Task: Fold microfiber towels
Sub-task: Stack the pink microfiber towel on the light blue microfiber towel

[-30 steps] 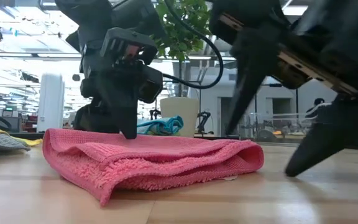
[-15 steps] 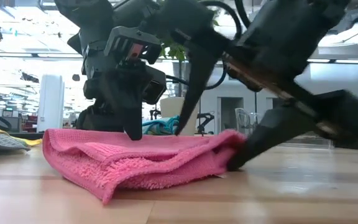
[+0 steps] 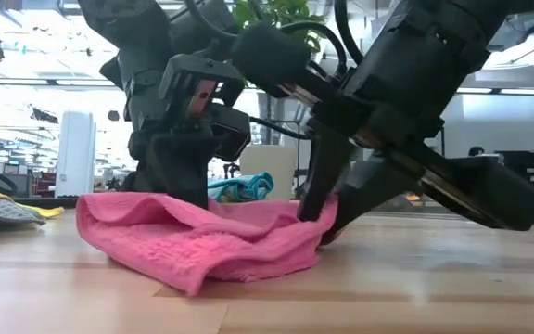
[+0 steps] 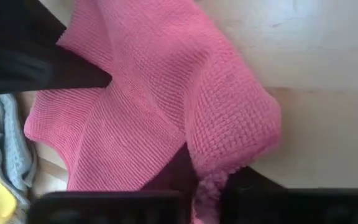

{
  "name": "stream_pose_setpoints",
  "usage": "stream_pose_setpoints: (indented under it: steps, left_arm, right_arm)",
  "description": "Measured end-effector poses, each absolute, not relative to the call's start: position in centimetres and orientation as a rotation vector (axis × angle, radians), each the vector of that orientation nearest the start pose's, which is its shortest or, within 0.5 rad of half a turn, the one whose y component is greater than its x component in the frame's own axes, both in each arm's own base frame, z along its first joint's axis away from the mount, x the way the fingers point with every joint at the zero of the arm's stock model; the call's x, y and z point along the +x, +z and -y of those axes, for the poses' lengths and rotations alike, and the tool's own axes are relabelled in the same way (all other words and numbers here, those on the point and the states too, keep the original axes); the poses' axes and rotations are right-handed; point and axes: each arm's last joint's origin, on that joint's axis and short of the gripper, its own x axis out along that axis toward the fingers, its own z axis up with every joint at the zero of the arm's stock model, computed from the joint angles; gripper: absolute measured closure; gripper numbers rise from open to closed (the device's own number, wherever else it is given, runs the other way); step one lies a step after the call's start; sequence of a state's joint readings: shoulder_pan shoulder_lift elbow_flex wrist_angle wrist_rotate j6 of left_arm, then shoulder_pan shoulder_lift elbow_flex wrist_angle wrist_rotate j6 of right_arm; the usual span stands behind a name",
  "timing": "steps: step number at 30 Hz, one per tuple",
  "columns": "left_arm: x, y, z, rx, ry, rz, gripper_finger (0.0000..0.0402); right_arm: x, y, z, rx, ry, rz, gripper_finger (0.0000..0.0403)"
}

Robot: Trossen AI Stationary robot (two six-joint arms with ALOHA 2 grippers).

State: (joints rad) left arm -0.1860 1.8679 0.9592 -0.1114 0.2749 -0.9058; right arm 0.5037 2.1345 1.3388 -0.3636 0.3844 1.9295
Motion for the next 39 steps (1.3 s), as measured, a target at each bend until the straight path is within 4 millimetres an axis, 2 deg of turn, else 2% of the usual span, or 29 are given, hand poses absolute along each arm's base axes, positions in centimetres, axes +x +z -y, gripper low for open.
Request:
stream_pose_setpoints:
  steps: [1,3,9,12,20,26,31,39]
  left_arm:
    - [33.8,11.8,7.2,-0.855,0.071,-1.143,0.0392]
    - [33.9,11.9,7.2,-0.858,0.066,-1.145,0.0392]
    - [33.6,12.6,6.4,-0.902,0.004,-1.196,0.0398]
    - [33.2,13.7,5.5,-0.912,-0.002,-1.206,0.0399]
    - [31.6,16.9,2.7,-0.89,0.035,-1.192,0.0401]
    - [29.6,19.9,0.3,-0.859,0.109,-1.143,0.0401]
    - [27.7,21.9,-2.5,-0.802,0.208,-1.096,0.0401]
    - [26.3,22.2,-7.5,-0.781,0.29,-1.048,0.0401]
  right_arm:
    - [36.7,10.7,-19.0,1.232,-0.844,-0.73,0.0369]
    - [36.8,10.8,-19.0,1.209,-0.832,-0.734,0.0386]
    - [37.9,11.9,-18.6,1.16,-0.823,-0.785,0.0371]
    - [38.6,12.6,-17.9,1.085,-0.823,-0.807,0.0387]
    - [41.0,14.7,-15.6,1.002,-0.762,-0.793,0.0383]
    - [42.9,17.0,-13.1,0.912,-0.723,-0.785,0.0383]
    - [43.8,18.5,-10.6,0.81,-0.731,-0.816,0.0381]
    - [45.4,20.4,-5.0,0.744,-0.746,-0.79,0.0379]
